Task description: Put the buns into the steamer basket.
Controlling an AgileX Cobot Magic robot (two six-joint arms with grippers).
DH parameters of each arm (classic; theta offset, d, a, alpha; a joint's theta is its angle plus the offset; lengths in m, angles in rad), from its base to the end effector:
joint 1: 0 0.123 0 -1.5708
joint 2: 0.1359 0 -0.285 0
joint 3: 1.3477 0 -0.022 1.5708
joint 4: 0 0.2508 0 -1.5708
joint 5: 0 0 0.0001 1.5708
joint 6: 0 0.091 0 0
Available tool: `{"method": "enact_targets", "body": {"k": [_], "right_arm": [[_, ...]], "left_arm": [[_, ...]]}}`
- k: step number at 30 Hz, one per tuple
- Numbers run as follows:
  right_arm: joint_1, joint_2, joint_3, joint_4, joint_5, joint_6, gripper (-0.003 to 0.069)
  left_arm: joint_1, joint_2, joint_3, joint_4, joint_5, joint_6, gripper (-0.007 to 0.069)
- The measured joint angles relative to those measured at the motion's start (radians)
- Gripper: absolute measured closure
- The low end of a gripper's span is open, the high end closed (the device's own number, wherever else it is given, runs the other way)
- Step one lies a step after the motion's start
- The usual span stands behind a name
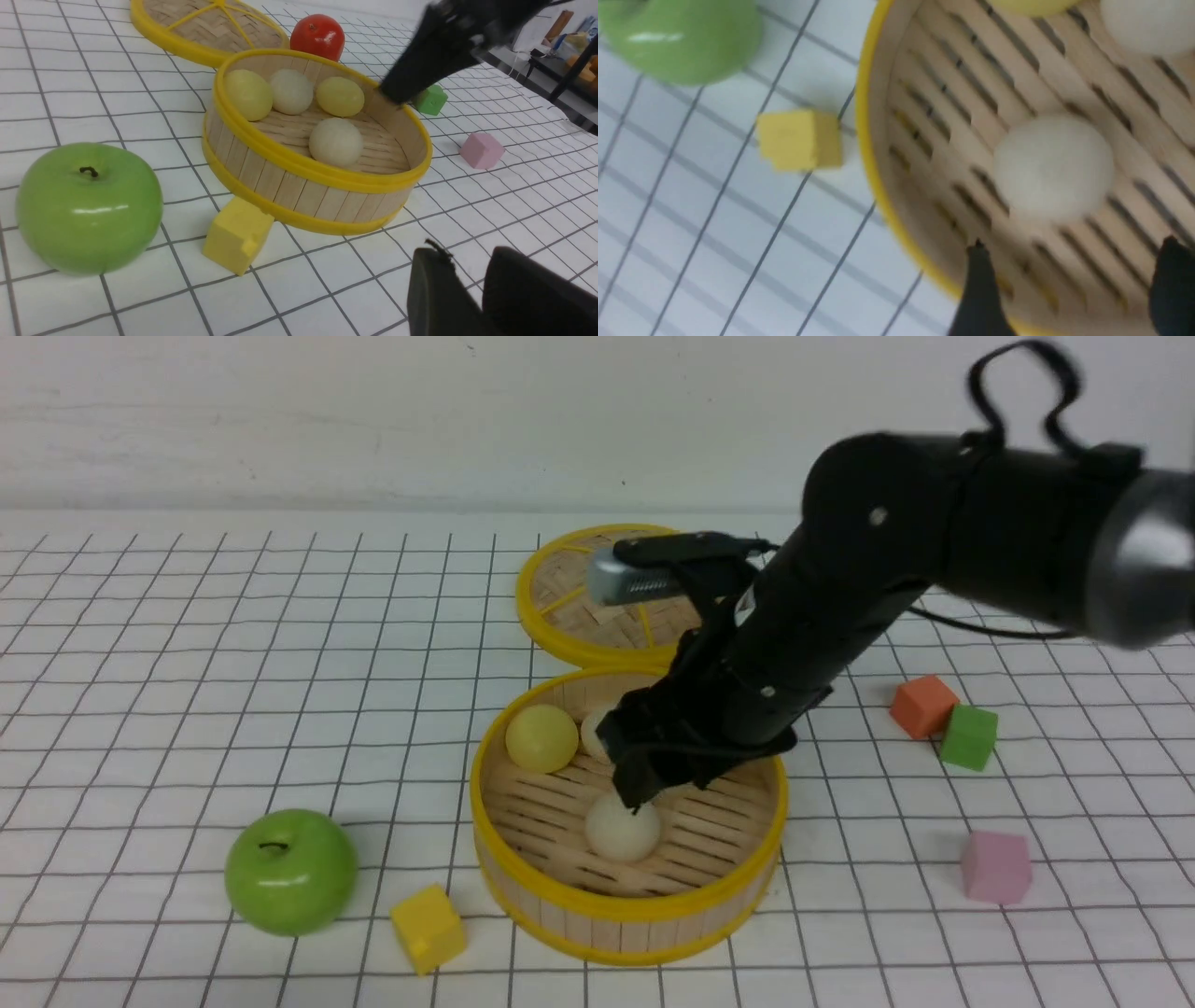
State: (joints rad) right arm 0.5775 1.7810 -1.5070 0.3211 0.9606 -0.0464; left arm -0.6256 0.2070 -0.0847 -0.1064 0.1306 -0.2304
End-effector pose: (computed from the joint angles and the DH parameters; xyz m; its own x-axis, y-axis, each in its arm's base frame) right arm 0.3099 0.2300 0.2869 -0.8354 -0.3812 -0.3961 -0.5082 0.8102 0.2921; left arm 0.0582 -0.0436 0.2170 -0.3223 -0.1737 -0.9305 0.5194 0.7894 -0.3273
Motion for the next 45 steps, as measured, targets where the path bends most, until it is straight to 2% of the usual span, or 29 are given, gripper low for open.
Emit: {"method": "enact_targets", "body": {"k": [1, 5, 6, 8, 9, 17, 20, 24, 26, 27, 28, 29, 30, 34, 37, 39, 45], "right_arm": [[0.000, -0.072, 0.009, -0.006, 0.072, 0.019, 0.0312], [0.000, -0.180, 0.058, -0.014, 0.144, 0.034, 0.0476], [0.000, -0.236, 0.088, -0.020, 0.167, 0.035, 0.0554], [0.000, -0.298, 0.111, -0.022, 0.222, 0.036, 0.0652], [0.000, -0.325, 0.115, -0.023, 0.244, 0.036, 0.0667], [0.000, -0.445, 0.118, -0.044, 0.285, 0.036, 0.0678], [0.000, -0.491, 0.138, -0.146, 0.281, 0.036, 0.0678], [-0.024, -0.603, 0.285, -0.222, 0.219, 0.036, 0.0678], [-0.093, -0.790, 0.530, -0.236, 0.023, 0.036, 0.0678], [-0.108, -0.825, 0.550, -0.238, 0.005, 0.036, 0.0678], [-0.185, -0.996, 0.759, -0.243, -0.153, 0.036, 0.0678], [-0.194, -1.036, 0.780, -0.243, -0.187, 0.036, 0.0678], [-0.266, -1.178, 0.924, -0.248, -0.302, 0.036, 0.0678], [-0.396, -1.508, 1.272, -0.257, -0.528, 0.046, 0.0678], [-0.463, -1.696, 1.459, -0.260, -0.612, 0.078, 0.0678], [-0.488, -1.757, 1.517, -0.260, -0.599, 0.109, 0.0678], [-0.517, -1.792, 1.526, -0.271, -0.569, 0.149, 0.0676]], "left_arm": [[0.000, 0.000, 0.000, -0.001, 0.000, 0.000, 0.0461], [0.000, 0.000, 0.000, -0.001, 0.000, 0.000, 0.0461], [0.000, 0.000, 0.000, -0.001, 0.000, 0.000, 0.0461], [0.000, 0.000, 0.000, -0.001, 0.000, 0.000, 0.0461], [0.000, 0.000, 0.000, -0.001, 0.000, 0.000, 0.0461], [0.000, 0.000, 0.000, -0.001, 0.000, 0.000, 0.0452], [0.000, 0.000, 0.000, -0.001, 0.000, 0.000, 0.0449], [0.000, 0.000, 0.000, -0.001, 0.000, 0.000, 0.0444], [0.000, 0.000, 0.000, -0.001, 0.001, 0.000, 0.0442], [0.000, 0.000, 0.000, -0.001, 0.001, 0.000, 0.0442], [0.000, 0.000, 0.000, -0.001, 0.003, 0.000, 0.0440], [0.000, 0.000, 0.000, -0.001, 0.003, 0.000, 0.0440], [0.000, 0.000, 0.000, -0.001, 0.003, 0.000, 0.0438], [0.000, 0.000, 0.000, -0.001, 0.003, 0.000, 0.0433], [0.000, 0.000, 0.000, -0.001, 0.003, 0.000, 0.0428], [0.000, 0.000, 0.000, -0.001, 0.003, 0.000, 0.0428], [0.000, 0.000, 0.000, -0.001, 0.004, 0.000, 0.0421]]}}
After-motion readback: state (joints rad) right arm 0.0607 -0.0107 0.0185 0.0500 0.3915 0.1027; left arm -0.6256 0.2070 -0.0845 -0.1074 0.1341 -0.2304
